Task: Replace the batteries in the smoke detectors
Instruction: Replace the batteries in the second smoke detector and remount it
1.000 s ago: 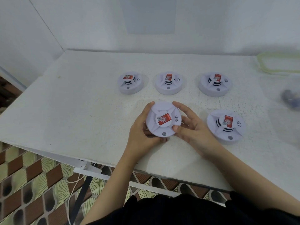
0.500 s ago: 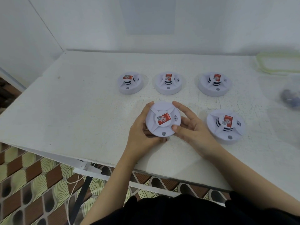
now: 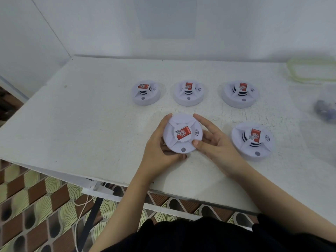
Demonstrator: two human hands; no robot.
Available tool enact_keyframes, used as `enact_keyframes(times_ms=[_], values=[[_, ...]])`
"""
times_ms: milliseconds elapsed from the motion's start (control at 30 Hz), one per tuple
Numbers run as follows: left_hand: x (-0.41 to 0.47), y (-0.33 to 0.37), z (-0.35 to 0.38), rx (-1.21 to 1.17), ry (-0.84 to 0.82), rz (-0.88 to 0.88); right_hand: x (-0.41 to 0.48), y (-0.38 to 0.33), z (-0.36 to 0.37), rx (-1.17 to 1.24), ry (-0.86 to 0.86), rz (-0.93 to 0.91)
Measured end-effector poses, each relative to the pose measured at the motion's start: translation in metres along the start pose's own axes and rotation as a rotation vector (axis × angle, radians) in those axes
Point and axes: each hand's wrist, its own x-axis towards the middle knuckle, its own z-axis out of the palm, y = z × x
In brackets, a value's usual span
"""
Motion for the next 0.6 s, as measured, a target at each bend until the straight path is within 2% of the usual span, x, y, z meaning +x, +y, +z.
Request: enact_keyframes(times_ms=[600], values=[[-0.0019,0.0047,-0.0002,0.030,0.013,0.058,-0.0048,-0.0001,0.0018,-0.174,-0.008,-0.073]])
